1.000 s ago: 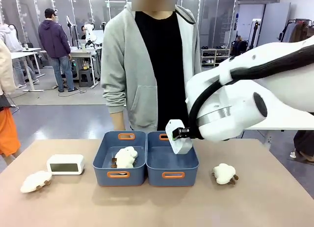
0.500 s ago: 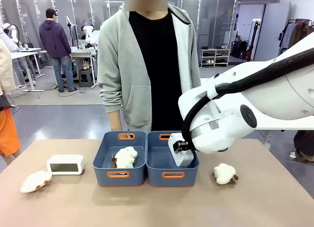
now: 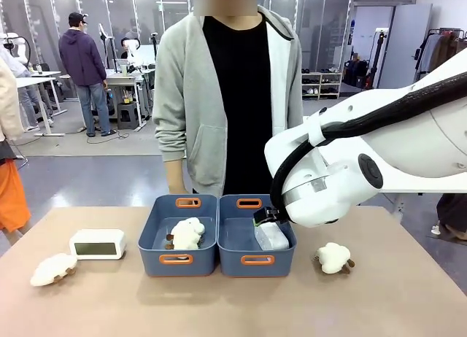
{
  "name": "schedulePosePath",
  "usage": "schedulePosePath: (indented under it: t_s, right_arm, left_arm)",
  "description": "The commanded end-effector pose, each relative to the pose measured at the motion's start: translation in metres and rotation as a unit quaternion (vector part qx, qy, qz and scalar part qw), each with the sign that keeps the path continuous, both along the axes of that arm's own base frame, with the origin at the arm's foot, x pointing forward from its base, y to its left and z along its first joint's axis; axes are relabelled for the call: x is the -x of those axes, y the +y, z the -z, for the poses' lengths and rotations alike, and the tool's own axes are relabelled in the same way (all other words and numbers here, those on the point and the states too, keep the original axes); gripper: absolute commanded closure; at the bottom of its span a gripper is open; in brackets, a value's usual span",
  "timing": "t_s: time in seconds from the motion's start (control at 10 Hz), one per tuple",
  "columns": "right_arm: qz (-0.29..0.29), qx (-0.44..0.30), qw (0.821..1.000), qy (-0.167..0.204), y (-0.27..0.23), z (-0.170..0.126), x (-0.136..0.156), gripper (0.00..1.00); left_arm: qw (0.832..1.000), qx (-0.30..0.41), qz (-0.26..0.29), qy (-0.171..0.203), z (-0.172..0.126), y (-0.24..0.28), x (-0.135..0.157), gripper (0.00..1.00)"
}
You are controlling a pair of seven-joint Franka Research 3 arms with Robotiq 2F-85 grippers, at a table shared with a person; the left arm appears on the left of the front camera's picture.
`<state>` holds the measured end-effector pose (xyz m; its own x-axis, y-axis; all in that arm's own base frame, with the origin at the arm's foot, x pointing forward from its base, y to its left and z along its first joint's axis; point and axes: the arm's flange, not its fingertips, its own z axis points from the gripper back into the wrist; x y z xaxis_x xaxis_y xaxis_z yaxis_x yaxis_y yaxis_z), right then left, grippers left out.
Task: Sort the digital clocks into the basket.
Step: Pick up the Digital clock from the table and place it into the empty Plastic storage basket.
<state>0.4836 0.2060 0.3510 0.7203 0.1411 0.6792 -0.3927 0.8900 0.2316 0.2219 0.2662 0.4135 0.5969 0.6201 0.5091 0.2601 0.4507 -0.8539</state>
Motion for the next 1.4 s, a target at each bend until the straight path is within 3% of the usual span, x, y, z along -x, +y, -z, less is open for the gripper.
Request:
schedulePosePath:
  t_s: [0.0,0.1,1.1,1.3]
  right_arm:
    - [-0.018,-0.004,1.000,0.000,-0.012,0.002,0.018,0.10]
    - [0.000,0.000,1.000,0.000,0.000,0.000,0.000,0.10]
    - [-0.003,-0.002,1.000,0.002,-0.002,0.000,0.003,0.10]
    - [-0.027,-0.085,0.995,0.038,-0.032,-0.072,0.049,0.10]
  left_arm:
    - [1.000,0.005,0.000,-0.011,-0.002,0.001,0.000,0.00]
    - [1.000,0.005,0.000,-0.011,-0.002,0.001,0.000,0.00]
    - [1.000,0.005,0.000,-0.011,-0.002,0.001,0.000,0.00]
    - [1.000,0.005,0.000,-0.011,-0.002,0.001,0.000,0.00]
